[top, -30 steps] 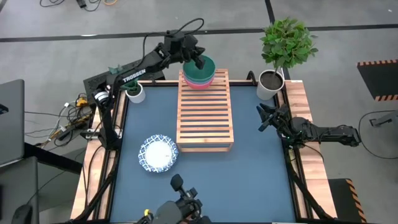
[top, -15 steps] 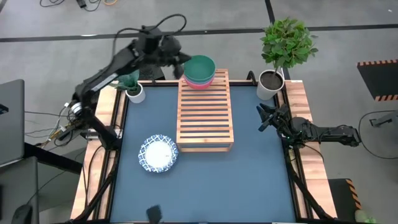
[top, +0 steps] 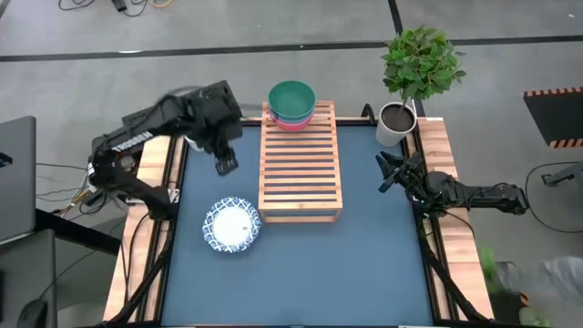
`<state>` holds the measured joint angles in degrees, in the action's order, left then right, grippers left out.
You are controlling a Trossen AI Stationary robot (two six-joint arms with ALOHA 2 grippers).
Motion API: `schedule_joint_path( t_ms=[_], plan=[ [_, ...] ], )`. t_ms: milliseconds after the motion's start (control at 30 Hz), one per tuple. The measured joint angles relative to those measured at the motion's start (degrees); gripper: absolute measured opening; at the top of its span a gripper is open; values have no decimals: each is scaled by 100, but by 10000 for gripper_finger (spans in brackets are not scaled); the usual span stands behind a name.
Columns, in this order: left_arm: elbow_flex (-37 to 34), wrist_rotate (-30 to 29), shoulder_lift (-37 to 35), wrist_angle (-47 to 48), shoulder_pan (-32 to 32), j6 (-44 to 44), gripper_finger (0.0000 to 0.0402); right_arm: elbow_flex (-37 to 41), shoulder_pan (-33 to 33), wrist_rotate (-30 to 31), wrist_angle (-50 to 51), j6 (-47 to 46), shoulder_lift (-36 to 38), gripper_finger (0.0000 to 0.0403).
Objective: Place and stack bowls onto a shelf
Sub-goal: Put the white patterned bowl on the shelf
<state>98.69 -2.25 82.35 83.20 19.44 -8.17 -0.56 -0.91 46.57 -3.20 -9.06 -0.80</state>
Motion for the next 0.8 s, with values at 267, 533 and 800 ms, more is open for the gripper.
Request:
schedule_joint_path(
  t_ms=[267, 533, 800],
  plan=[
    [-1746, -603, -414, -329, -1225, -2050, 181, 0, 0, -1, 0, 0, 0, 143],
    [-3653, -598, -1262, -1092, -1924, -3955, 181, 0, 0, -2, 0, 0, 0, 143],
    [-4516, -406, -1683, -1443, -2509, -5627, 181, 0, 0, 0, -2, 0, 0, 143]
  ],
)
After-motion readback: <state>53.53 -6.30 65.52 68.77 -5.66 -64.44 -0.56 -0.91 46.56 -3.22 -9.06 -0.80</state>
